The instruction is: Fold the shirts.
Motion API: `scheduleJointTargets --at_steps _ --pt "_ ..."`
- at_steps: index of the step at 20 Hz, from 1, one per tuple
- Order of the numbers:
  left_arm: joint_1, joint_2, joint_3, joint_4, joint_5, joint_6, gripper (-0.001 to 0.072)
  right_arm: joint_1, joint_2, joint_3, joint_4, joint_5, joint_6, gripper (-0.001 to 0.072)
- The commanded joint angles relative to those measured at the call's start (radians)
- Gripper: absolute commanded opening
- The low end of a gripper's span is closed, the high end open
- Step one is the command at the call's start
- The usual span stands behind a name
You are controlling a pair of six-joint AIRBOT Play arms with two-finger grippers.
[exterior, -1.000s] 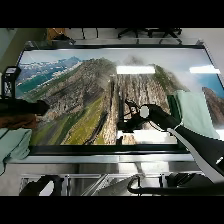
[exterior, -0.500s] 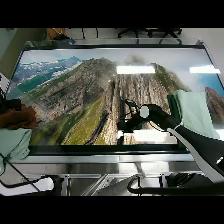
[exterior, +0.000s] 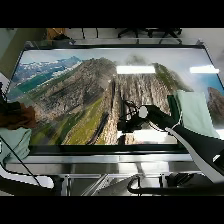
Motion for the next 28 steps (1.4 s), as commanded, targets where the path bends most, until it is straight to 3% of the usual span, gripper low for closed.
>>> scheduleJointTargets --at_steps 1,5,7,11,19,20,21,22,26,28 --pt "-0.066 0.022 0.156 -0.132 -0.122 0.050 0.0010 0.001 -0.019 0.000 0.000 0.000 0.000 0.0016" --pt "-0.211 0.173 0.312 -0.535 -0.190 0.082 0.0010 -0.011 -0.027 0.006 0.077 0.019 0.046 0.0016" --pt "-0.308 0.258 0.322 -0.629 -0.188 0.082 0.0010 -0.056 -0.003 0.042 0.146 0.089 -0.048 0.0017" --pt "-0.526 0.343 0.305 -0.632 -0.249 0.070 0.0010 -0.174 0.130 0.103 0.157 0.183 -0.127 0.0016" --pt "-0.880 0.338 -0.129 -0.632 -0.051 0.062 0.0017 -0.302 0.307 0.103 0.130 0.187 -0.219 0.0024" --pt "-0.895 0.323 -0.150 -0.632 -0.032 0.063 0.0075 -0.303 0.302 0.103 0.122 0.187 -0.208 0.0044" --pt "-0.899 0.305 -0.151 -0.631 -0.032 0.063 0.0495 -0.306 0.296 0.103 0.111 0.187 -0.185 0.0261" --pt "-0.893 0.291 -0.136 -0.629 -0.048 0.059 0.0686 -0.324 0.292 0.103 0.112 0.187 -0.186 0.0352" --pt "-0.769 0.283 -0.040 -0.594 -0.271 0.075 0.0688 -0.521 0.297 0.104 0.112 0.277 -0.207 0.0352" --pt "-0.678 0.344 -0.127 -0.606 -0.295 0.074 0.0688 -0.637 0.297 0.096 0.109 0.335 -0.259 0.0358"
